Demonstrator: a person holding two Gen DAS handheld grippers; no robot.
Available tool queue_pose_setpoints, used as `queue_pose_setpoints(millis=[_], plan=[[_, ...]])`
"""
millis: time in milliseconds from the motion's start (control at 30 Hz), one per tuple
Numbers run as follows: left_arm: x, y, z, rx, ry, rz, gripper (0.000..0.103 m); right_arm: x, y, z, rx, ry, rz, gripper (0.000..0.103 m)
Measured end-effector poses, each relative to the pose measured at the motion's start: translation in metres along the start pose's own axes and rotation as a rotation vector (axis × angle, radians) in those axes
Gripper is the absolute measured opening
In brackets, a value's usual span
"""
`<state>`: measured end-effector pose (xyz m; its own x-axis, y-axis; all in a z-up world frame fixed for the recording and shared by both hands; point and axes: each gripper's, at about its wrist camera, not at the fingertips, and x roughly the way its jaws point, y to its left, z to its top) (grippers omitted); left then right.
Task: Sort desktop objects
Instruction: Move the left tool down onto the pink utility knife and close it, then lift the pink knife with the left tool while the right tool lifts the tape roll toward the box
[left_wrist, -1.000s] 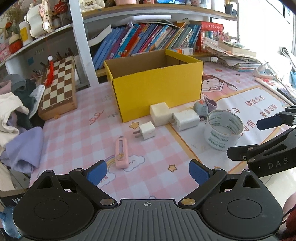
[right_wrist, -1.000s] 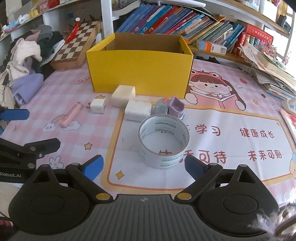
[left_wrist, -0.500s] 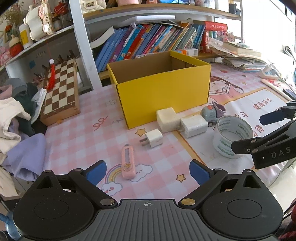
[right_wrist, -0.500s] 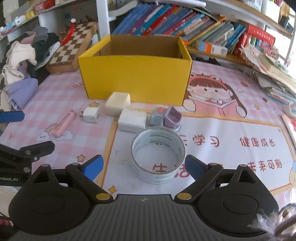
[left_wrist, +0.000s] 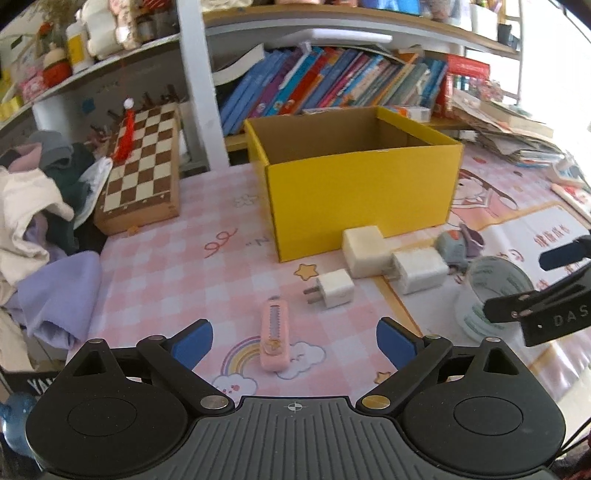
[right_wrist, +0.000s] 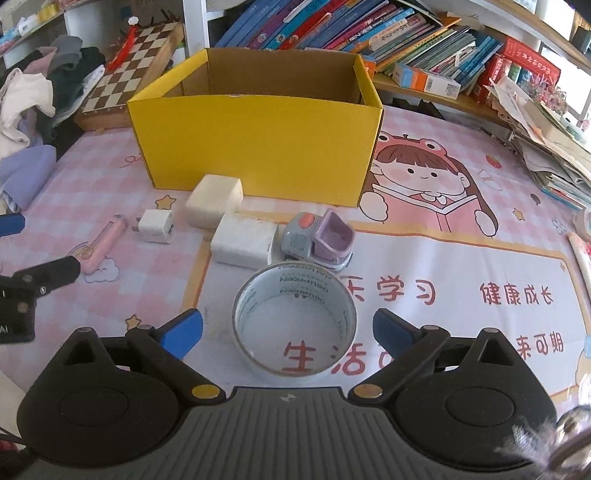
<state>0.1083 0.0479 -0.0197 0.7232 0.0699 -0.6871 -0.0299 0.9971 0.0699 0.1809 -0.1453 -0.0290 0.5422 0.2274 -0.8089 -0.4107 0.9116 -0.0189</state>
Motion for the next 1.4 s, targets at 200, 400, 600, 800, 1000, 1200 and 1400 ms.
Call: queue_pose_setpoints(millis=[200,400,600,800,1000,1200,1400], plan=[[0.019,0.000,-0.001,-0.012,0.057,0.005,0.090,0.010,-0.005,0.007,-0.026,0.026,0.015,0.100],[0.035,0.002,0.000,-0.038,0.090,0.009,0.083,0.018,-0.006,0.010,-0.057,0.046,0.038,0.100],[0.050,0.002,0.000,-0.053,0.130,0.011,0.082,0.025,-0.007,0.011,-0.080,0.061,0.062,0.099],[0.065,0.011,-0.001,-0.080,0.168,0.007,0.046,0.032,-0.012,0.012,-0.075,0.079,0.075,0.095],[0.071,0.017,-0.001,-0.103,0.178,0.004,0.037,0.036,-0.014,0.014,-0.081,0.090,0.097,0.085],[0.071,0.014,0.001,-0.089,0.173,0.003,0.033,0.039,-0.012,0.016,-0.102,0.096,0.098,0.083],[0.072,0.017,0.002,-0.093,0.171,-0.012,0.023,0.037,-0.012,0.017,-0.104,0.094,0.114,0.082]])
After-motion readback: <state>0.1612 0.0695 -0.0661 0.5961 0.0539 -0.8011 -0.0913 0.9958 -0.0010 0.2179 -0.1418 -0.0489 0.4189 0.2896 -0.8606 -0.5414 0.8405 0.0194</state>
